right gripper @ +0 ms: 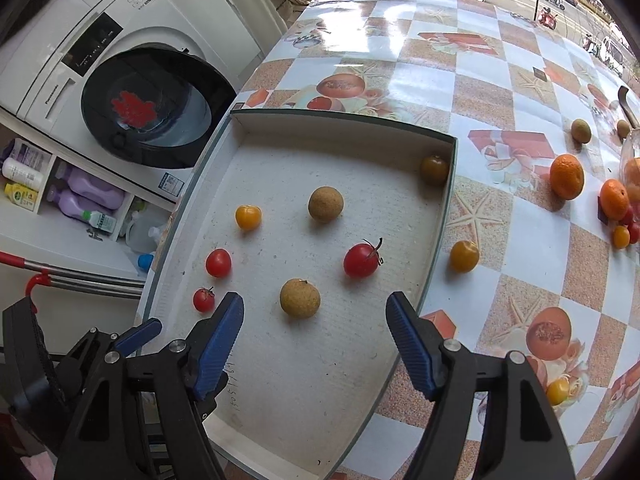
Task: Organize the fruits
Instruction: 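Carry the yellow tomato and kiwi into the white tray and open both grippers, then move both open grippers back over the yellow tomatoes on the tablecloth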
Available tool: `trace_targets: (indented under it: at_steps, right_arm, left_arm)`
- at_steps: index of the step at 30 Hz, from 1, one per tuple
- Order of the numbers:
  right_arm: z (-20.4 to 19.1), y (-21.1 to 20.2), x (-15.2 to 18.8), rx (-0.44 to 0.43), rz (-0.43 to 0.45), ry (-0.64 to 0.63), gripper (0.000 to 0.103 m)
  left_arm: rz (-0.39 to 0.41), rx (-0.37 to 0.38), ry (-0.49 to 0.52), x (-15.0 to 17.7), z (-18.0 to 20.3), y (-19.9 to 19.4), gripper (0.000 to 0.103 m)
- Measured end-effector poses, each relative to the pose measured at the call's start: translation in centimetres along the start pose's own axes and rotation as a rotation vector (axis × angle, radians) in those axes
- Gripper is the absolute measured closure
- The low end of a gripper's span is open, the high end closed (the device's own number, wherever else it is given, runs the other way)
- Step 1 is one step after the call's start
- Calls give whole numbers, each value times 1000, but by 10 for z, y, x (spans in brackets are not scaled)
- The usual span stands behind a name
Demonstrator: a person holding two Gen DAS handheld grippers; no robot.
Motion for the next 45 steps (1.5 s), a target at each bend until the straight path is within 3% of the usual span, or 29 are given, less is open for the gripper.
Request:
trace_targets:
  at_steps: [8, 22, 28, 35, 45]
  right_arm:
    - [35, -18, 18, 23, 27, 85, 23]
    - [170, -45, 99, 105, 42, 405, 23]
    - [208, -46, 123, 110, 36, 489, 23]
    - [234, -52, 113, 90, 69, 528, 23]
    - [261, -61, 70, 82, 113, 511, 23]
  left_arm:
    - [-7, -28, 79, -8, 26, -10, 22]
    - [42, 24, 284, -43, 125, -36, 22]
    - [51, 35, 346, -57, 165, -36, 22]
    - [82, 57, 362, -89, 197, -37, 22]
    - [108, -23, 355, -121, 215, -15, 22]
Point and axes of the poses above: each gripper's, at about its wrist camera, not at the fingertips, and y roughly the way its jaws point, z to its right, x to its underside, the point moved 6 cm from there along y, roughly the way its jaws point, and after that the axes turned 15 degrees about -z, right-handed, at the moved point
